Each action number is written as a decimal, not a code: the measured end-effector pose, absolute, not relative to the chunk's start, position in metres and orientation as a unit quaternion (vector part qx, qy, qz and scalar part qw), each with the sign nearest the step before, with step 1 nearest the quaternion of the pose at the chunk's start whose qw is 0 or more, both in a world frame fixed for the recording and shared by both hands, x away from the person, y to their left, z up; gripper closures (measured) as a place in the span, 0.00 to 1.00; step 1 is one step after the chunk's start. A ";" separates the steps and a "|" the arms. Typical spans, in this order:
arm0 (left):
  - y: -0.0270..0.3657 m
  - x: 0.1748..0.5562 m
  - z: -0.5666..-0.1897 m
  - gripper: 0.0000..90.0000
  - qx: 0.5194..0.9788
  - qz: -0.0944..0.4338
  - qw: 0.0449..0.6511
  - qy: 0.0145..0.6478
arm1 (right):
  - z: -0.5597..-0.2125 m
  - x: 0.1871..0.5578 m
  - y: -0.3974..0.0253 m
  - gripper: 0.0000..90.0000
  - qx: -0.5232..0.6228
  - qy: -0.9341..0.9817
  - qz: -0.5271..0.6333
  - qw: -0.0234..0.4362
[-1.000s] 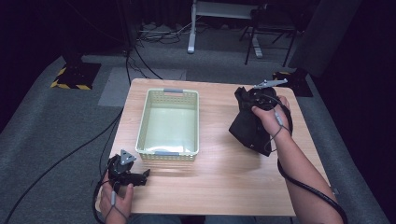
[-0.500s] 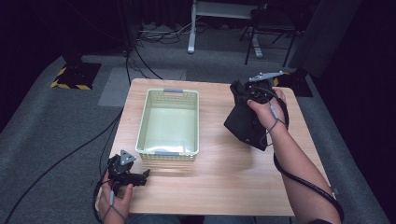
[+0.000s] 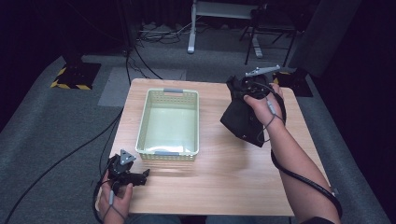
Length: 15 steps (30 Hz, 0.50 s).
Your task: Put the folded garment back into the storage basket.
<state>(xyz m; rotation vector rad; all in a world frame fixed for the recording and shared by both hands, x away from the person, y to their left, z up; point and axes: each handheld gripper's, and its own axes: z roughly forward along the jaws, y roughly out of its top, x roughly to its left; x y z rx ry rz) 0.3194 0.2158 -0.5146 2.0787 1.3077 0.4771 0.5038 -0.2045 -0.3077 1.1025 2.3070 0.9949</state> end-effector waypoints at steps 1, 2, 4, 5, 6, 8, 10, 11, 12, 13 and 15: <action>0.216 0.320 -0.515 0.00 0.789 0.181 0.314 0.496 | -0.306 0.504 -0.203 0.86 0.392 0.825 0.356 0.199; 0.216 0.320 -0.515 0.00 0.789 0.181 0.314 0.496 | -0.305 0.504 -0.202 0.86 0.392 0.824 0.356 0.199; 0.216 0.320 -0.515 0.00 0.788 0.181 0.315 0.497 | -0.302 0.505 -0.200 0.86 0.392 0.824 0.357 0.199; 0.216 0.320 -0.515 0.00 0.788 0.181 0.315 0.497 | -0.301 0.505 -0.199 0.86 0.391 0.824 0.358 0.200; 0.216 0.320 -0.515 0.00 0.788 0.181 0.315 0.497 | -0.300 0.506 -0.197 0.86 0.390 0.824 0.358 0.201; 0.216 0.320 -0.515 0.00 0.788 0.182 0.315 0.497 | -0.298 0.506 -0.195 0.86 0.389 0.824 0.359 0.202; 0.216 0.321 -0.515 0.01 0.787 0.182 0.315 0.498 | -0.298 0.507 -0.192 0.86 0.389 0.824 0.359 0.201; 0.216 0.321 -0.515 0.00 0.787 0.182 0.315 0.498 | -0.297 0.507 -0.191 0.86 0.389 0.824 0.360 0.201; 0.216 0.321 -0.515 0.00 0.787 0.182 0.315 0.498 | -0.297 0.508 -0.190 0.86 0.389 0.824 0.361 0.200; 0.216 0.321 -0.515 0.00 0.787 0.182 0.315 0.498 | -0.297 0.509 -0.188 0.86 0.389 0.824 0.362 0.199; 0.216 0.321 -0.515 0.00 0.787 0.182 0.315 0.498 | -0.296 0.510 -0.185 0.86 0.388 0.824 0.363 0.198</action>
